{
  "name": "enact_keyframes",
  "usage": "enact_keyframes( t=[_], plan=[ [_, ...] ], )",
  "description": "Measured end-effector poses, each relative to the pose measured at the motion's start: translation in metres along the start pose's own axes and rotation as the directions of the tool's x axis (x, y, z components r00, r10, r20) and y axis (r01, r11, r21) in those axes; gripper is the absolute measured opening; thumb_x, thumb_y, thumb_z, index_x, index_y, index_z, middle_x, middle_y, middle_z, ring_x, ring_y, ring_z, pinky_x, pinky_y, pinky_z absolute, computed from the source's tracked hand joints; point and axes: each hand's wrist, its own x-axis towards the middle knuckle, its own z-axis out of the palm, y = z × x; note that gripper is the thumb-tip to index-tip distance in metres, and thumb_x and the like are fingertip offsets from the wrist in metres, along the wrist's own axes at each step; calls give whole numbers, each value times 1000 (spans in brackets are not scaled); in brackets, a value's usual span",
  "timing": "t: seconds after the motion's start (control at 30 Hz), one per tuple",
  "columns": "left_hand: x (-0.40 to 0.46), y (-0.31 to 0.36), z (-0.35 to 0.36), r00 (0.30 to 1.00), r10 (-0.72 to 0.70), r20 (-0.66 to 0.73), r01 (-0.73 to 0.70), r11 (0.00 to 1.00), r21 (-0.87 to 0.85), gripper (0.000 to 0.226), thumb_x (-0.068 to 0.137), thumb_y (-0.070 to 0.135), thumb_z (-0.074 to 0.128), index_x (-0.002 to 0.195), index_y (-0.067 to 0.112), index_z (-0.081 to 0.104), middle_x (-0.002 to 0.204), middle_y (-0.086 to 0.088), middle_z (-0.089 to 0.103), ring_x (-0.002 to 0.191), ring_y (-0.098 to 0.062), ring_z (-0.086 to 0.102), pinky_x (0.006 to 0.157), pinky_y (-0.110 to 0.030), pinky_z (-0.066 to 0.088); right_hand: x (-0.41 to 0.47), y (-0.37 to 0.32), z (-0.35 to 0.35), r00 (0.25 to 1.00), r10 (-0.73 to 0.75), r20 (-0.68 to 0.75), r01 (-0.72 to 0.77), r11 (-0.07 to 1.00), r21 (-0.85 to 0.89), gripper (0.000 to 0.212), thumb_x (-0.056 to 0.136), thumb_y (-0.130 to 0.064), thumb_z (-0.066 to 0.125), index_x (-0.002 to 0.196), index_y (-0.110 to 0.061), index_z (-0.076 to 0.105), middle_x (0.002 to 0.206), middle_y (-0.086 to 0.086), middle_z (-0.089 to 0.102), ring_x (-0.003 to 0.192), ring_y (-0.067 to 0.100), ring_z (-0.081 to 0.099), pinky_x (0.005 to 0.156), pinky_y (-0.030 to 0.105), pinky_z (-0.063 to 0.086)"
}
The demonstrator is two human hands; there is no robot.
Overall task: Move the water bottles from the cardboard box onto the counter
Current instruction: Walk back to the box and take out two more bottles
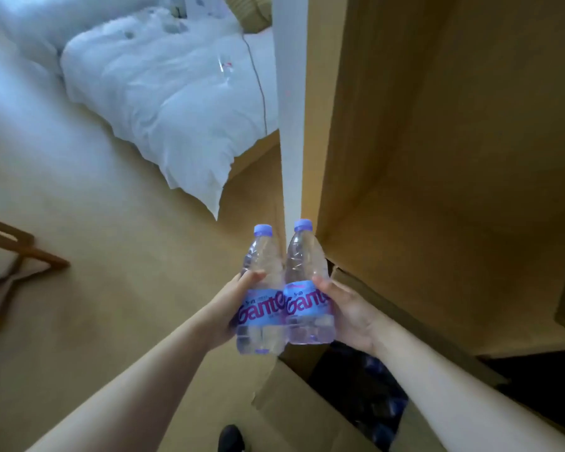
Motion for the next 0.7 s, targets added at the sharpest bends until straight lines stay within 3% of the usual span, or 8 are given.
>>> enact_keyframes(
  t=[0.1, 0.23, 0.3, 0.37, 0.43, 0.5, 0.57, 0.7],
  plan=[
    [-36, 29, -37, 992, 122, 18, -119, 988, -95, 49, 93, 33, 59, 130, 2, 48, 111, -25, 62, 89, -32, 65, 74, -38, 57, 21, -13, 59, 998, -2, 58, 5, 998, -55, 63, 84, -38, 63, 130, 3, 50, 107, 21, 66, 81, 27, 69, 66, 36, 57],
    [-77, 52, -101, 970, 241, 40, -236, 965, -112, 53, 83, 28, 66, 124, -3, 50, 112, -26, 59, 100, -36, 60, 89, -46, 51, 64, -17, 139, 996, 2, 88, 12, 988, -157, 64, 82, -36, 66, 131, 3, 51, 125, 32, 57, 110, 45, 59, 89, 51, 52],
    [-91, 56, -141, 965, 264, -4, -263, 960, -102, 49, 83, 19, 69, 124, -2, 53, 117, -28, 62, 105, -40, 60, 93, -51, 49, 94, -16, 180, 1000, -23, -22, 15, 949, -316, 70, 77, -32, 71, 131, 4, 45, 122, 33, 57, 111, 48, 58, 93, 59, 48],
    [-102, 60, -183, 951, 271, -147, -288, 952, -103, 47, 78, 15, 74, 121, 6, 58, 116, -24, 66, 104, -40, 65, 94, -52, 51, 127, -12, 224, 983, -89, -158, 3, 879, -478, 74, 76, -26, 79, 130, 0, 35, 109, 18, 62, 96, 32, 67, 88, 52, 54],
    [-114, 65, -226, 917, 274, -289, -310, 947, -85, 57, 71, 17, 80, 121, 6, 56, 114, -24, 67, 104, -41, 65, 94, -56, 50, 159, -4, 272, 981, -101, -163, -16, 805, -593, 70, 77, -27, 80, 124, -12, 31, 102, 2, 61, 83, 16, 69, 73, 39, 60],
    [-127, 74, -271, 880, 259, -398, -309, 949, -66, 73, 67, 20, 85, 127, 2, 49, 118, -24, 64, 105, -39, 66, 93, -57, 50, 194, 7, 318, 986, -104, -134, -9, 754, -656, 69, 75, -33, 81, 119, -20, 29, 103, -2, 60, 86, 13, 68, 69, 39, 60],
    [-141, 84, -316, 819, 256, -514, -308, 951, -16, 80, 64, 23, 89, 127, 4, 44, 120, -19, 63, 104, -31, 67, 92, -53, 52, 228, 16, 360, 985, -152, -79, 56, 718, -694, 74, 73, -30, 83, 124, -18, 30, 106, -3, 59, 90, 11, 66, 74, 34, 58],
    [-167, 114, -396, 645, 279, -711, -189, 960, 205, 79, 59, 39, 87, 119, 28, 38, 108, 5, 61, 100, -17, 62, 91, -40, 52, 276, 18, 442, 977, -211, 37, 161, 607, -778, 74, 66, -38, 86, 120, -25, 38, 106, -6, 60, 90, 5, 63, 66, 20, 51]
  ],
)
